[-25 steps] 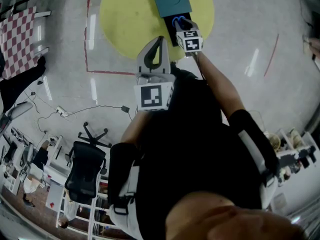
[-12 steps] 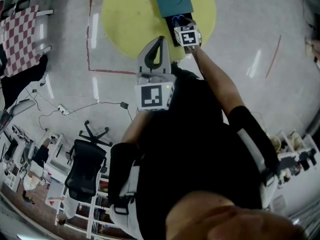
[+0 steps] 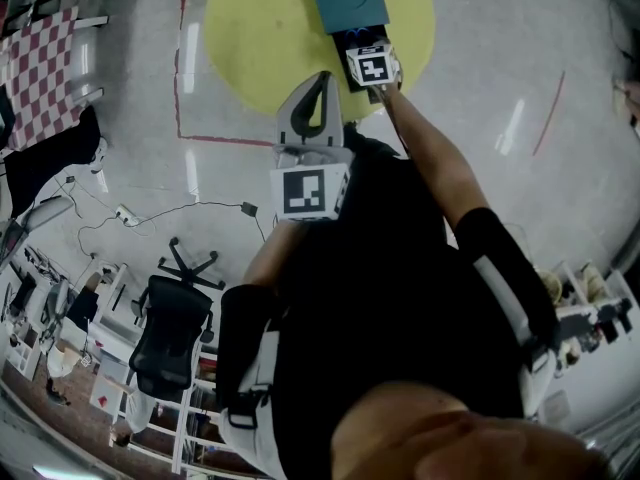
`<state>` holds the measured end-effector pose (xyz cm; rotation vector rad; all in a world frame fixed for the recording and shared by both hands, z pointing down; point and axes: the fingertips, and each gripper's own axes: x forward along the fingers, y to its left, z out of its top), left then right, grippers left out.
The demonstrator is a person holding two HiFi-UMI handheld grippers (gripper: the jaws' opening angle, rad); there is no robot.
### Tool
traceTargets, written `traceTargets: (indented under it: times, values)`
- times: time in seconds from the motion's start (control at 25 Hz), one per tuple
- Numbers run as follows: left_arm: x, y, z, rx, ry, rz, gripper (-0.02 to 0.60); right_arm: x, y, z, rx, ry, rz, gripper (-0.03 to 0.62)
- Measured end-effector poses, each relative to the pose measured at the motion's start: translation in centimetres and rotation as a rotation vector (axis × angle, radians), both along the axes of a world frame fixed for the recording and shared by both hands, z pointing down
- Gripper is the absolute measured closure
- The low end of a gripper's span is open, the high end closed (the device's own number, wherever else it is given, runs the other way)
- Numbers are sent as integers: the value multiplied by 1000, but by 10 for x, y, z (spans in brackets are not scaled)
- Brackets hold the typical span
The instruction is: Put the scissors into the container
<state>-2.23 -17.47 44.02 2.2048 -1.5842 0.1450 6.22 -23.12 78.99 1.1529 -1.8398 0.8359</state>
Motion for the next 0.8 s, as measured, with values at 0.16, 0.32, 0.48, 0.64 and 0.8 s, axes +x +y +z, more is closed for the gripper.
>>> traceTargets:
  times: [0.16,0.32,0.48,0.64,0.8]
  values:
    - [-4,-2,2,-5,2,-6,583,-2,-3,4,-6,7,2,522]
    - [-7,-4,4,-8,-2,-7,583,-4,-6,5,-12,12,-5,522]
    - [-6,-3,6,-8,-3,-2,583,-6,-5,8,-15,-1,2,522]
    - [-7,-1,5,3,-3,-1,583,-10,-3,6,-12,-21,10,522]
    - [-8,2,6,2,3,-1,583,-15,-6,-4,10,-32,16,522]
